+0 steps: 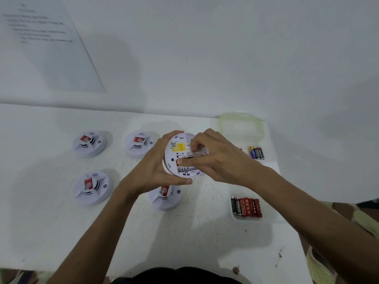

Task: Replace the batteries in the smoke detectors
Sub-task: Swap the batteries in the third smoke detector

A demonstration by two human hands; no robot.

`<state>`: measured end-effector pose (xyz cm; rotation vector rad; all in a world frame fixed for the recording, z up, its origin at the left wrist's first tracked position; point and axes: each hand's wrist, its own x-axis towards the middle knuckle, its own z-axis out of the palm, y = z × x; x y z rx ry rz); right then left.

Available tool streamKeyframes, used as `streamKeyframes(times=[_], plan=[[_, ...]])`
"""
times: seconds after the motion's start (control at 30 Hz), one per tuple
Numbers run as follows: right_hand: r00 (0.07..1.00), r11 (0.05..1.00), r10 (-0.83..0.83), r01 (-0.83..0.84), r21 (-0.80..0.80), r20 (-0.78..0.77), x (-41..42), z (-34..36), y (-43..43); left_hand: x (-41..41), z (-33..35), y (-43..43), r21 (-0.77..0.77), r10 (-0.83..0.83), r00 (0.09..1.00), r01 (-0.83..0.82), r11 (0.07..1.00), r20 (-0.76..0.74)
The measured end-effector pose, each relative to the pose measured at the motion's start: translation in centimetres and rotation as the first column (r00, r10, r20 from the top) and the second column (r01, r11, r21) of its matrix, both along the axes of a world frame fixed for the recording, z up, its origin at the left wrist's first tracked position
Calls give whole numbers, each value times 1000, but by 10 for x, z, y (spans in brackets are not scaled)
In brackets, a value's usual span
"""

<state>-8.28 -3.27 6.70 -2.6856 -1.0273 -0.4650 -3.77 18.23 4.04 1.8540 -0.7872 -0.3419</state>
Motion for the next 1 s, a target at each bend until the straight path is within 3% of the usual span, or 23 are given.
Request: streamKeyframes(times=[0.07,0.17,0.23,0.3,0.37,0.43,0.57,0.8,1.0], plan=[[1000,999,-21,21,27,3,-4,-3,-1,1,-1,0,-10,-5,1000,5,1000,2],[991,951,-74,103,291,-109,-12,-5,-6,4,-1,1,-6,-5,1000,5,1000,7],[972,874,-189,233,426,-142,-10,-7,-19,7,-2,4,-2,2,1000,-2,1000,13],[915,800,-347,404,443,-208,-5,-14,-45,9,-4,6,2,5,1000,-5,1000,18],[791,741,-517,605,290,-328,1,-25,-78,10,-7,7,-1,11,1000,-11,1000,7],[627,693,-642,721,19,-441,5,-38,-107,10,-9,8,-4,22,1000,-22,1000,0],[400,611,-747,727,-312,-531,19,-66,-139,11,-12,5,27,28,1000,-28,999,10],[341,538,-832,687,-489,-437,40,-80,-150,12,-14,5,75,47,998,-49,996,33],[358,589,-779,701,-403,-515,40,-76,-148,13,-15,7,56,66,998,-67,996,20]])
